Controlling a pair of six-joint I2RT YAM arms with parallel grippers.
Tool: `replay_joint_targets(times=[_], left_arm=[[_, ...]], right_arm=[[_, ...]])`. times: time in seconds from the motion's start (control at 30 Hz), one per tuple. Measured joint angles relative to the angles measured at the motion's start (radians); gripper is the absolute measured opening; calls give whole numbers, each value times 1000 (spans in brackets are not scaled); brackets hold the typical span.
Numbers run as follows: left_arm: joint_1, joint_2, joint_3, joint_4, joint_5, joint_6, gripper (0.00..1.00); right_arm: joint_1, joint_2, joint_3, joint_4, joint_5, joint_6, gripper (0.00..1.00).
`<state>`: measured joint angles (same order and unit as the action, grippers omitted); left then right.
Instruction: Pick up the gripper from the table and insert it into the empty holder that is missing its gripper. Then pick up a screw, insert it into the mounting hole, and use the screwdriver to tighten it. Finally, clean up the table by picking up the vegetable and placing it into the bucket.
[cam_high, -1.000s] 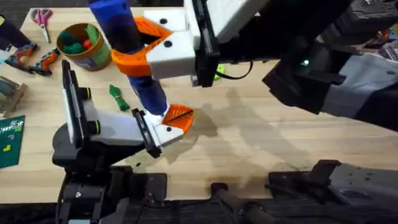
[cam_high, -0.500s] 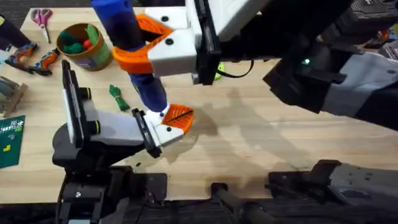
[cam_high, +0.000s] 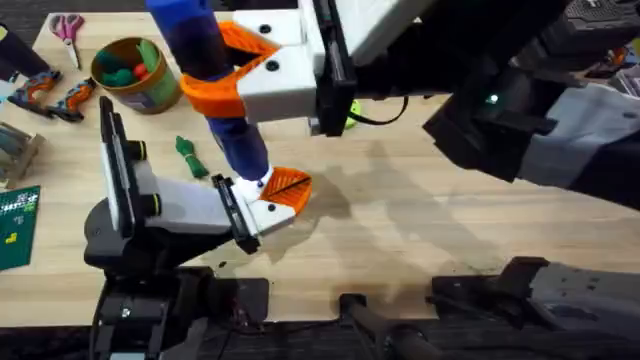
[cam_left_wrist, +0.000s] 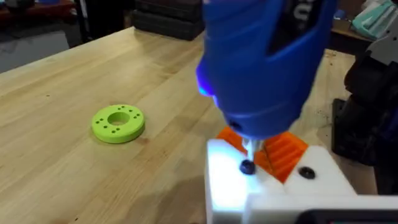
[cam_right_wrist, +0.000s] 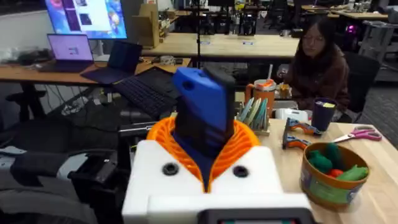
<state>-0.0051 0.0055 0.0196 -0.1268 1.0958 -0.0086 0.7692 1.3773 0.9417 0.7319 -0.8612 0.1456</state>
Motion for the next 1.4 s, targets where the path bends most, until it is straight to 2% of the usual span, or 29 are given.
replay_joint_targets(times=[1.4], left_arm=[[0,0,0,0,0,0,4]], right_arm=[[0,0,0,-20,1,-4,26]])
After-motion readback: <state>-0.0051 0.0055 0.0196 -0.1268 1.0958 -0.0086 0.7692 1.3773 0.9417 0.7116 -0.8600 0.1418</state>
